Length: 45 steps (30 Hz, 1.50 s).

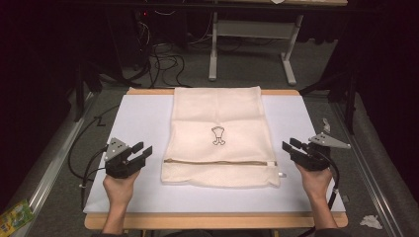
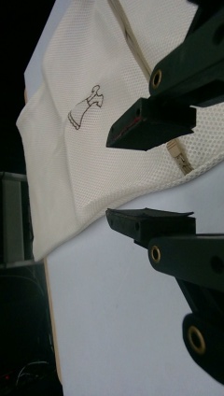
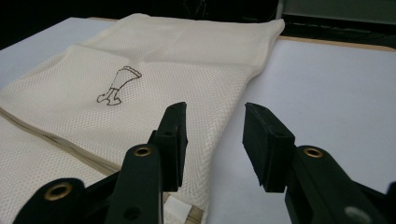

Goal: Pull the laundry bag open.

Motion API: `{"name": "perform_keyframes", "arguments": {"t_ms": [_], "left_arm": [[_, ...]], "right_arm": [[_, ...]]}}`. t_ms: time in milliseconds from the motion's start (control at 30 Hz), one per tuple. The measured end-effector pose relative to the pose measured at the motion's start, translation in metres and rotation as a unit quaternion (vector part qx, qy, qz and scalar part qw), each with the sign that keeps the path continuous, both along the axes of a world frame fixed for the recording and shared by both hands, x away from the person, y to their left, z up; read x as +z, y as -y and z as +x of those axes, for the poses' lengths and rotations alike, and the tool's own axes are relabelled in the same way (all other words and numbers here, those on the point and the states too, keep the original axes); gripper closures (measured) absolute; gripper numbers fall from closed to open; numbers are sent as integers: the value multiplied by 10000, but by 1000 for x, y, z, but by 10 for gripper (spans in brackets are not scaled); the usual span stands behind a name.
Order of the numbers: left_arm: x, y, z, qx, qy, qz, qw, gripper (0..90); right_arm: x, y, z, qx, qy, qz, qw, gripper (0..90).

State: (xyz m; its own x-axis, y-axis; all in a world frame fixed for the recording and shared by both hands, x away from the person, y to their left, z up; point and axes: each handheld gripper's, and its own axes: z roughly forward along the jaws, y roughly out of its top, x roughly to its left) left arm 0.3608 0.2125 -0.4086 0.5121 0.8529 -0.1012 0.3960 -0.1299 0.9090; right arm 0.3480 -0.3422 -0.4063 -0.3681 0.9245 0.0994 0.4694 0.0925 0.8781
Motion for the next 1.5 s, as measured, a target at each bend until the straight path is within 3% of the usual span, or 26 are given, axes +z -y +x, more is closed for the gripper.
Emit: {"name": "perform_keyframes", "arguments": {"t_ms": [533, 1133, 1500], "left_arm": [[-3, -23, -9, 301, 59, -111, 9995, 570], [-15, -34, -12, 523, -36, -107, 9986, 564], [-30, -38, -9, 634, -256, -120, 9976, 555]], "right_arm": [[4, 32, -21, -344, 364, 216, 9985, 615], [-5, 56, -39, -618, 366, 245, 9971, 624], [-22, 66, -45, -757, 218, 218, 9967, 623]]}}
